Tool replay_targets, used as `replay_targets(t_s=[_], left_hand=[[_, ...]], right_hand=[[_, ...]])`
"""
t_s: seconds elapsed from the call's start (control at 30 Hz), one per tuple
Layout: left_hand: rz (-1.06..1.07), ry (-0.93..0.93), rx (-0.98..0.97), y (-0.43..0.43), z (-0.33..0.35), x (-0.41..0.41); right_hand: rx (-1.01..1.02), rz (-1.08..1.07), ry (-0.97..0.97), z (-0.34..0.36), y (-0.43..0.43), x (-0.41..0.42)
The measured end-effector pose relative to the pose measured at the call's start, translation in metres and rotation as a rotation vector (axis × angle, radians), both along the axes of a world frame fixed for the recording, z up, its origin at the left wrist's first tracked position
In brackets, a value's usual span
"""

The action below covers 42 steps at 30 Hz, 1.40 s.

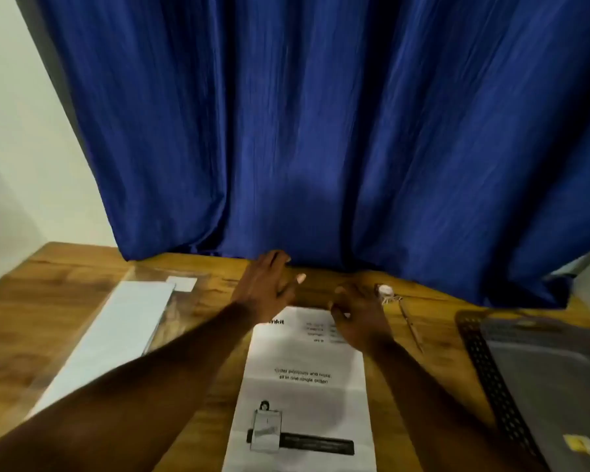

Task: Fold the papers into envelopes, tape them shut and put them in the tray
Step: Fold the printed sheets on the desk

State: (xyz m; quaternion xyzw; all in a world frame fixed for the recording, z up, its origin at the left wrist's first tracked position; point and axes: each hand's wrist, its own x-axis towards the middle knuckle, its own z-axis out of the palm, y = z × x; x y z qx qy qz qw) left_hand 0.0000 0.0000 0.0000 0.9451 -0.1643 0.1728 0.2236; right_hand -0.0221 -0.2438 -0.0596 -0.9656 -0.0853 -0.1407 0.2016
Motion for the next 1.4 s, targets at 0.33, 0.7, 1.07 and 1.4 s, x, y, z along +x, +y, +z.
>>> replay_targets(t_s=[0.33,0.7,1.07,1.4], left_hand=[[0.038,-0.168,-0.172,-0.005,-0.051,0.022],[0.036,0.072,-0.154,0.018,-0.085,-0.039],[0.071,0.149,-0.228,0.032,-0.099,-0.054],[0.031,0.020,-0.290,0.031,-0.099,-0.049]], right_hand=[[0.069,-0.004,-0.025,-0.023,-0.001,0.002],[0.252,-0.046,-0.005,-0.027,-0.004,-0.044],[-0.007,-0.137,0.065,-0.025,0.004,-0.068],[0.121,-0.141,-0.065,-0.031,-0.002,-0.061]])
